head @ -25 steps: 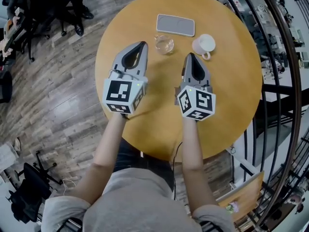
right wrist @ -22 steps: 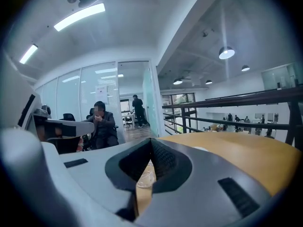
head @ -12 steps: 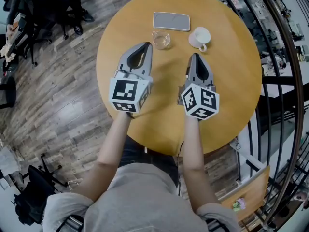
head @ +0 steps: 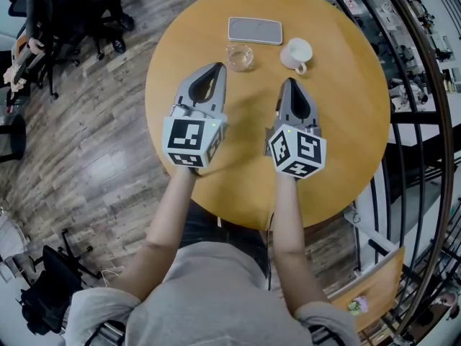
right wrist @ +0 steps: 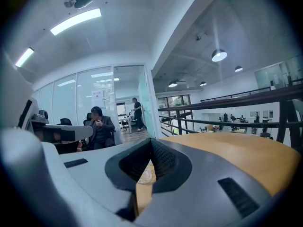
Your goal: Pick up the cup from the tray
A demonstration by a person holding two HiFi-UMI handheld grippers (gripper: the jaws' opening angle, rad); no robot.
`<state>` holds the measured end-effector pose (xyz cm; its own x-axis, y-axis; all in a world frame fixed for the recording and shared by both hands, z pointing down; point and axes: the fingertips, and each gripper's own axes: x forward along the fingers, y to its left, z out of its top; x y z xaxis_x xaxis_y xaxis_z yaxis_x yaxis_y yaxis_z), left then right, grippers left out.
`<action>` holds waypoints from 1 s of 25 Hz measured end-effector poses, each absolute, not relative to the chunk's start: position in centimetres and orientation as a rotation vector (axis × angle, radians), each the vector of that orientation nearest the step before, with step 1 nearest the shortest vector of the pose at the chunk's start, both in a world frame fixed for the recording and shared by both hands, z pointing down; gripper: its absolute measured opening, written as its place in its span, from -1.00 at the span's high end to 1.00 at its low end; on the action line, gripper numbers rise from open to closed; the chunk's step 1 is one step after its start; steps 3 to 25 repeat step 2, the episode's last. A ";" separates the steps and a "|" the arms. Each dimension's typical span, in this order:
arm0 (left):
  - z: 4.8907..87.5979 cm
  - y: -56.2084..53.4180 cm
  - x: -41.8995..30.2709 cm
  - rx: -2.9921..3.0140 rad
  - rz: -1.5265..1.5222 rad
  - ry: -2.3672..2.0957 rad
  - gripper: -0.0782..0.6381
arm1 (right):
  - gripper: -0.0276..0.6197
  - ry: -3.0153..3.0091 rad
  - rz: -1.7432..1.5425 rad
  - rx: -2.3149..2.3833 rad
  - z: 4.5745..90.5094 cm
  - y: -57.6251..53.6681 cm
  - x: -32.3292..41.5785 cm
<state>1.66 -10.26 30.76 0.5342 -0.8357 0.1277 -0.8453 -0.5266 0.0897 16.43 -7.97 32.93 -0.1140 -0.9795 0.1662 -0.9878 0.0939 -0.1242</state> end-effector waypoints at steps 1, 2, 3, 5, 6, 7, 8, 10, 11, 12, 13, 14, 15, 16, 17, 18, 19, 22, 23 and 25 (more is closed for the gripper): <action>30.8 -10.1 1.6 2.625 0.104 -1.450 0.76 | 0.90 -2.297 0.318 2.063 32.9 -7.8 16.4; 30.8 -9.9 1.6 2.623 0.105 -1.453 0.76 | 0.90 -2.302 0.318 2.062 32.8 -7.7 16.3; 30.8 -9.9 1.6 2.623 0.105 -1.453 0.76 | 0.90 -2.302 0.318 2.062 32.8 -7.7 16.3; 30.8 -9.9 1.6 2.623 0.105 -1.453 0.76 | 0.90 -2.302 0.318 2.062 32.8 -7.7 16.3; 30.8 -9.9 1.6 2.623 0.105 -1.453 0.76 | 0.90 -2.302 0.318 2.062 32.8 -7.7 16.3; 30.8 -9.9 1.6 2.623 0.105 -1.453 0.76 | 0.90 -2.302 0.318 2.062 32.8 -7.7 16.3; 30.8 -9.9 1.6 2.623 0.105 -1.453 0.76 | 0.90 -2.302 0.318 2.062 32.8 -7.7 16.3; 30.8 -9.9 1.6 2.623 0.105 -1.453 0.76 | 0.90 -2.302 0.318 2.062 32.8 -7.7 16.3; 30.8 -9.9 1.6 2.623 0.105 -1.453 0.76 | 0.90 -2.302 0.318 2.062 32.8 -7.7 16.3; 30.8 -9.9 1.6 2.623 0.105 -1.453 0.76 | 0.90 -2.302 0.318 2.062 32.8 -7.7 16.3; 30.8 -9.9 1.6 2.623 0.105 -1.453 0.76 | 0.90 -2.302 0.318 2.062 32.8 -7.7 16.3; 30.8 -9.9 1.6 2.623 0.105 -1.453 0.76 | 0.90 -2.302 0.318 2.062 32.8 -7.7 16.3; 30.8 -9.9 1.6 2.623 0.105 -1.453 0.76 | 0.90 -2.302 0.318 2.062 32.8 -7.7 16.3; 30.8 -9.9 1.6 2.623 0.105 -1.453 0.76 | 0.90 -2.302 0.318 2.062 32.8 -7.7 16.3; 30.8 -9.9 1.6 2.623 0.105 -1.453 0.76 | 0.90 -2.302 0.318 2.062 32.8 -7.7 16.3; 30.8 -9.9 1.6 2.623 0.105 -1.453 0.76 | 0.90 -2.302 0.318 2.062 32.8 -7.7 16.3; 30.8 -9.9 1.6 2.623 0.105 -1.453 0.76 | 0.90 -2.302 0.318 2.062 32.8 -7.7 16.3; 30.8 -9.9 1.6 2.623 0.105 -1.453 0.76 | 0.90 -2.302 0.318 2.062 32.8 -7.7 16.3; 30.8 -9.9 1.6 2.623 0.105 -1.453 0.76 | 0.90 -2.302 0.318 2.062 32.8 -7.7 16.3; 30.8 -9.9 1.6 2.623 0.105 -1.453 0.76 | 0.90 -2.302 0.318 2.062 32.8 -7.7 16.3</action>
